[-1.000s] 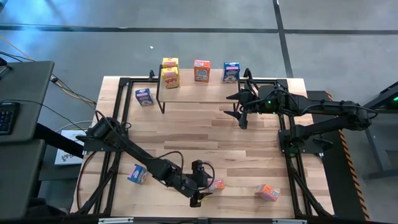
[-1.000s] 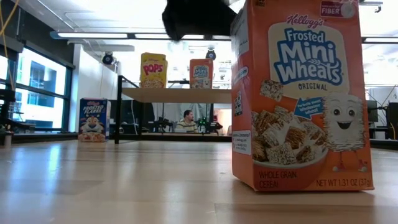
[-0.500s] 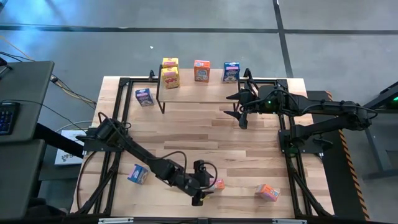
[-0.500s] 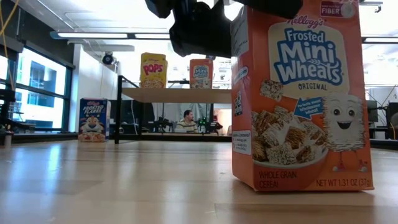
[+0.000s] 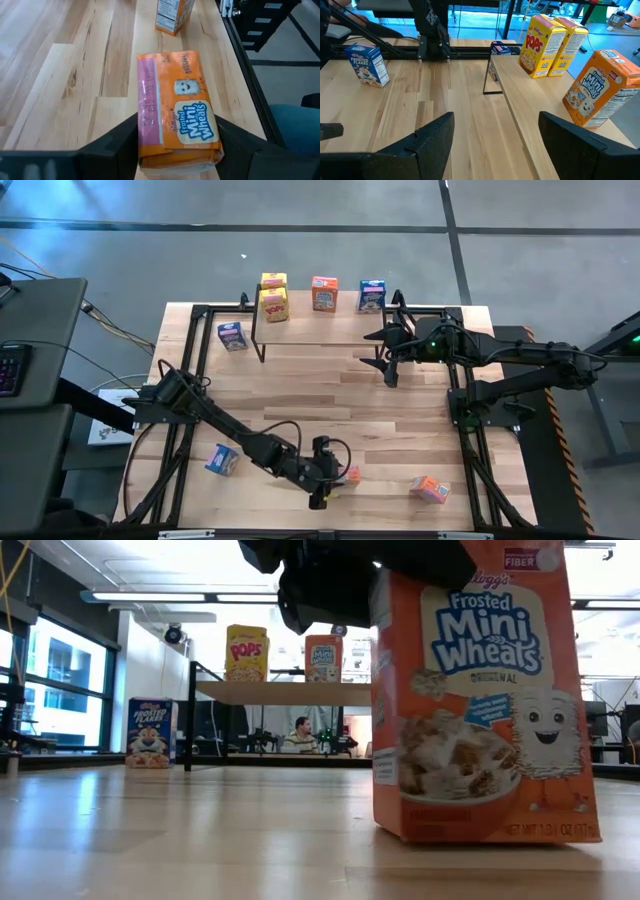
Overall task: Stack cereal on shelf
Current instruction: Put the left orange cereal box on the shelf aligned with the other orange cereal box
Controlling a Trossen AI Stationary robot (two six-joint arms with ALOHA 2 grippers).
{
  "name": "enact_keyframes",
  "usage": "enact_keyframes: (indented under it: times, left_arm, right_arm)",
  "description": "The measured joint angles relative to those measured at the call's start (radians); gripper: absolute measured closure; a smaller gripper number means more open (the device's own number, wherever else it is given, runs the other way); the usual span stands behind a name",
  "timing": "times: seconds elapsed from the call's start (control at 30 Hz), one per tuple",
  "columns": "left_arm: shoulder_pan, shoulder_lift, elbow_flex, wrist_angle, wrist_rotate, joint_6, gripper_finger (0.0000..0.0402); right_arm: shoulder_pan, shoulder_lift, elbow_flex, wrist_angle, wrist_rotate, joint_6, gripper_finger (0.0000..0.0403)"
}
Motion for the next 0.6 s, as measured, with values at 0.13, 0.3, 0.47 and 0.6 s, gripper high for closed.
enact_keyframes:
  times: [0.13,0.3,0.47,0.6]
  left_arm:
    - [0.003,-0.02,0.0,-0.027,-0.013,0.029,0.0219]
    - [0.02,-0.036,0.0,-0.048,-0.003,0.042,0.022]
    - [0.042,-0.047,0.0,-0.09,0.013,0.052,0.022]
    - [0.064,-0.103,0.0,-0.142,0.012,0.078,0.0221]
  right_arm:
    - [0.0,0.0,0.0,0.0,0.0,0.0,0.0121]
    - [0.0,0.0,0.0,0.0,0.0,0.0,0.0121]
    - [0.0,0.0,0.0,0.0,0.0,0.0,0.0121]
    - [0.0,0.0,0.0,0.0,0.0,0.0,0.0121]
